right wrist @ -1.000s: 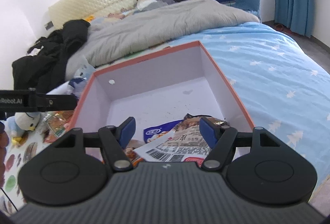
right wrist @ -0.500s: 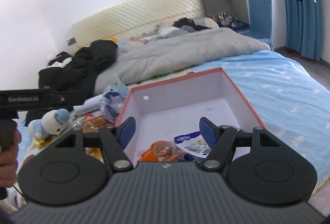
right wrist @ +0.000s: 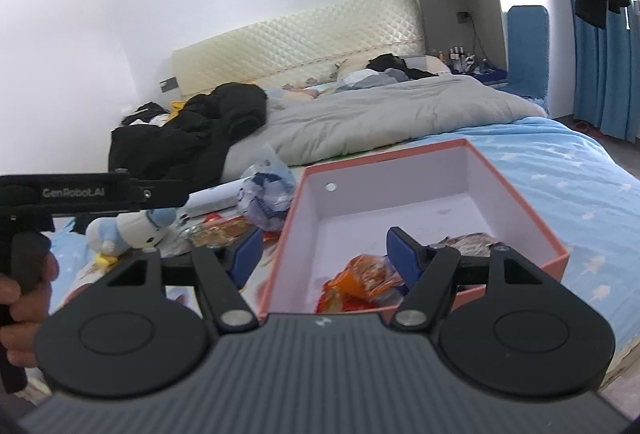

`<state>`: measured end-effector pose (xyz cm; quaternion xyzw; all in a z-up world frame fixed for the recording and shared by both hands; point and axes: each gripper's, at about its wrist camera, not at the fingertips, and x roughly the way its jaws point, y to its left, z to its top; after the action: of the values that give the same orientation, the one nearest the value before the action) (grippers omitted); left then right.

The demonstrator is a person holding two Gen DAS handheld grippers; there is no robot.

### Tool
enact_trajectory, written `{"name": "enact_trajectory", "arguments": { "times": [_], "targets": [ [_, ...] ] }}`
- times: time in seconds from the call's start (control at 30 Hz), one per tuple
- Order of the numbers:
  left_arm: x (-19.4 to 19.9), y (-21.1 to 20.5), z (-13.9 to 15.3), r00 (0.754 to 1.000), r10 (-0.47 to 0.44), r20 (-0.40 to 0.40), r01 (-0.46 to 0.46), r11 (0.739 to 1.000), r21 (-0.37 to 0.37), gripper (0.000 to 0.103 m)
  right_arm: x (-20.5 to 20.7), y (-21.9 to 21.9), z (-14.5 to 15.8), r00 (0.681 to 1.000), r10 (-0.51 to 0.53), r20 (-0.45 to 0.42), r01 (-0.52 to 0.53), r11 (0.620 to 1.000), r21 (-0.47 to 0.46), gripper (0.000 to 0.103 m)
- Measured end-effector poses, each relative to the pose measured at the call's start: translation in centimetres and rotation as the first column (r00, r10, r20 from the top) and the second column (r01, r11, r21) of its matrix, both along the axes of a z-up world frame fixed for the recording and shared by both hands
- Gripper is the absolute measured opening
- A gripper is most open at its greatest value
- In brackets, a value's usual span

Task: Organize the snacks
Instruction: 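Withdraw both open tools from the box back toward the snack pile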

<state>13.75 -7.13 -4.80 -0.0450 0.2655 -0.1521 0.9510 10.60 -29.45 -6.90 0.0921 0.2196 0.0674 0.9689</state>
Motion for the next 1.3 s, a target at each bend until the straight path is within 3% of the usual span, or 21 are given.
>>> {"name": "enact_trajectory", "arguments": {
  "times": [0.33,0.5,0.67,0.97,1.3],
  "targets": [
    [-4.4,2.3,-3.4,0.998,0.048,-0.041,-0.046,0.998,0.046,0.078,-2.7,2.2,-2.1,0.999,-0.008,-0.035,0.008,1.0,0.014,0.07],
    [-6.2,4.5,-5.8,0.99,0.092,-0.106,-0.091,0.996,0.018,0.078,-5.1,3.9,-3.4,0.999,0.022,-0.04,-0.024,0.998,-0.053,0.07],
    [-6.6,6.0,-7.5,0.981,0.122,-0.148,-0.12,0.992,0.021,0.078,-5.8,5.1,-4.4,0.995,0.066,-0.078,-0.07,0.996,-0.051,0.07],
    [-3.2,7.5,-7.9,0.985,0.13,-0.116,-0.128,0.991,0.025,0.078,-4.6,7.3,-5.0,0.99,0.107,-0.087,-0.114,0.991,-0.077,0.07],
    [1.1,10.7,-10.0,0.968,0.189,-0.166,-0.191,0.982,0.008,0.077,-1.2,11.2,-5.5,0.981,0.171,-0.089,-0.181,0.976,-0.124,0.066]
  ]
}}
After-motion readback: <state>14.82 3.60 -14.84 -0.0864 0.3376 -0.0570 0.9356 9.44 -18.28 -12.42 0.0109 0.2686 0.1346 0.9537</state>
